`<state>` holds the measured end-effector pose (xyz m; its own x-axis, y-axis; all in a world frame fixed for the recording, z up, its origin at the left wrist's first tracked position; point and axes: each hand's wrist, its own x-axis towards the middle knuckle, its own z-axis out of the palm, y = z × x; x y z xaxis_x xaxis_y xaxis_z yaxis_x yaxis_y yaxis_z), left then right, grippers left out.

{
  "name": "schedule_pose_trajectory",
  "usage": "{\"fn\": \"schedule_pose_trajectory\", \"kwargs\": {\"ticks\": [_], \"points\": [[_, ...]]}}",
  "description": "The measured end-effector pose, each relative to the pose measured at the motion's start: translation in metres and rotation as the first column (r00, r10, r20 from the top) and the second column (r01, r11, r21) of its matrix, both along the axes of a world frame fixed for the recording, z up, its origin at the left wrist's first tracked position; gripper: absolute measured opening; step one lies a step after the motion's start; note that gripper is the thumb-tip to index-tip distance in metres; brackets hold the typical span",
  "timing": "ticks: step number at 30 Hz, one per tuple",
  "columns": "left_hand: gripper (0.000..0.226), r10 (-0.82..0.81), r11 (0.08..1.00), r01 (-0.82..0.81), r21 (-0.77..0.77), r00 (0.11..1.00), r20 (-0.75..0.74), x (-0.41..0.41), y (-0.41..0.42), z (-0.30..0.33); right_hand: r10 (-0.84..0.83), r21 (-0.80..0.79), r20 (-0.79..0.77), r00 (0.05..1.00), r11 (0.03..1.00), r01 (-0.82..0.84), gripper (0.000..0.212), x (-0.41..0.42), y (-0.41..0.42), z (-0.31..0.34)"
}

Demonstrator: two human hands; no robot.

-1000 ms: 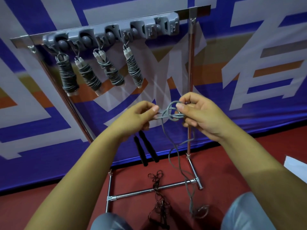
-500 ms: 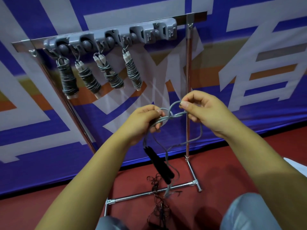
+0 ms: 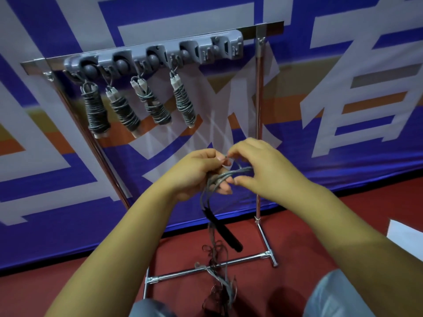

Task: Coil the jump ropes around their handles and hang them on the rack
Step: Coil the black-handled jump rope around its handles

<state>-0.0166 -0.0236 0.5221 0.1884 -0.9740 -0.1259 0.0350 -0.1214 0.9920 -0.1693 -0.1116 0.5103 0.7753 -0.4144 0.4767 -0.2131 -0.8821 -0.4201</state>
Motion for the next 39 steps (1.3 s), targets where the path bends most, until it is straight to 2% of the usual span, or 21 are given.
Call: {"fn": "schedule_pose_trajectory", "kwargs": {"ticks": [5,7,8,9,11,13,15,18,20,22,23,24,25,27,28,29,31,33,35,37,39], "points": [[0.019,0.025,1.0,-0.024,0.019,0.997,-0.077,0.003,0.004,0.0,-0.031,0.017,-0.085,0.996,0.999,0.033,0.031,0.006,0.004,-0.002],[0.019,0.069,0.996,-0.073,0.052,0.995,0.067,0.007,0.003,-0.006,-0.045,0.006,-0.034,0.998,0.999,0.045,0.017,0.006,-0.002,-0.005],[0.019,0.104,0.992,-0.118,0.049,0.967,0.233,0.01,0.002,-0.01,-0.063,0.013,0.007,0.998,0.998,0.063,0.011,0.005,-0.006,-0.006],[0.019,0.132,0.987,-0.159,0.027,0.891,0.434,0.014,0.001,-0.014,-0.087,0.022,0.043,0.995,0.996,0.086,0.008,0.005,-0.009,-0.008],[0.016,0.115,0.984,-0.177,0.001,0.642,0.758,0.018,0.0,-0.025,-0.145,0.042,0.096,0.985,0.989,0.142,0.008,0.003,-0.014,-0.011],[0.011,0.058,0.985,-0.171,0.03,0.488,0.871,0.023,0.002,-0.04,-0.24,0.102,0.205,0.949,0.969,0.223,0.009,-0.002,-0.016,-0.01],[0.011,0.032,0.976,-0.205,0.069,0.45,0.892,0.031,0.004,-0.056,-0.373,0.238,0.341,0.863,0.922,0.305,0.009,-0.008,-0.021,-0.007],[0.02,0.006,0.955,-0.253,0.155,0.539,0.842,0.037,0.004,-0.074,-0.459,0.49,0.429,0.778,0.842,0.226,0.015,-0.014,-0.03,0.002],[0.021,-0.034,0.945,-0.247,0.216,0.58,0.814,0.038,0.001,-0.083,-0.399,0.583,0.435,0.807,0.808,0.086,0.024,-0.01,-0.029,0.008],[0.01,-0.009,0.948,-0.231,0.219,0.668,0.744,0.036,-0.003,-0.088,-0.299,0.562,0.398,0.867,0.827,0.027,0.026,-0.004,-0.023,0.012],[0.005,0.051,0.958,-0.22,0.186,0.765,0.642,0.034,-0.005,-0.087,-0.256,0.54,0.373,0.892,0.841,0.016,0.026,0.0,-0.02,0.013],[0.014,0.129,0.966,-0.221,0.136,0.865,0.486,0.029,-0.005,-0.08,-0.225,0.521,0.343,0.912,0.854,0.015,0.023,0.003,-0.019,0.015],[0.021,0.211,0.97,-0.234,0.059,0.942,0.262,0.026,-0.006,-0.073,-0.204,0.495,0.309,0.929,0.868,0.026,0.02,0.005,-0.019,0.016],[0.024,0.252,0.959,-0.268,-0.093,0.955,-0.154,0.019,-0.004,-0.05,-0.189,0.428,0.237,0.953,0.901,0.073,0.014,0.009,-0.019,0.021],[0.028,0.207,0.959,-0.245,-0.144,0.949,-0.238,0.015,-0.002,-0.039,-0.187,0.392,0.213,0.959,0.915,0.091,0.014,0.011,-0.018,0.023],[0.036,0.147,0.968,-0.186,-0.169,0.964,-0.221,0.008,-0.001,-0.029,-0.184,0.366,0.196,0.963,0.925,0.102,0.014,0.014,-0.018,0.025],[0.042,0.039,0.985,-0.032,-0.167,0.998,0.04,-0.006,0.003,-0.016,-0.176,0.346,0.175,0.969,0.932,0.107,0.015,0.02,-0.016,0.027],[0.028,0.024,0.991,0.015,-0.134,0.957,0.289,-0.016,0.003,-0.011,-0.159,0.371,0.164,0.974,0.925,0.089,0.014,0.025,-0.017,0.028],[0.02,0.078,0.988,-0.046,-0.148,0.973,0.216,-0.015,0.003,-0.005,-0.136,0.403,0.172,0.976,0.913,0.056,0.01,0.027,-0.023,0.024],[0.024,0.128,0.978,-0.128,-0.163,0.992,-0.015,-0.008,0.003,0.002,-0.095,0.474,0.16,0.982,0.881,0.008,0.004,0.025,-0.032,0.011],[0.023,0.127,0.972,-0.164,-0.167,0.969,-0.21,-0.001,0.003,0.011,-0.018,0.585,0.06,0.998,0.811,-0.02,0.01,0.024,-0.041,-0.012]]}}
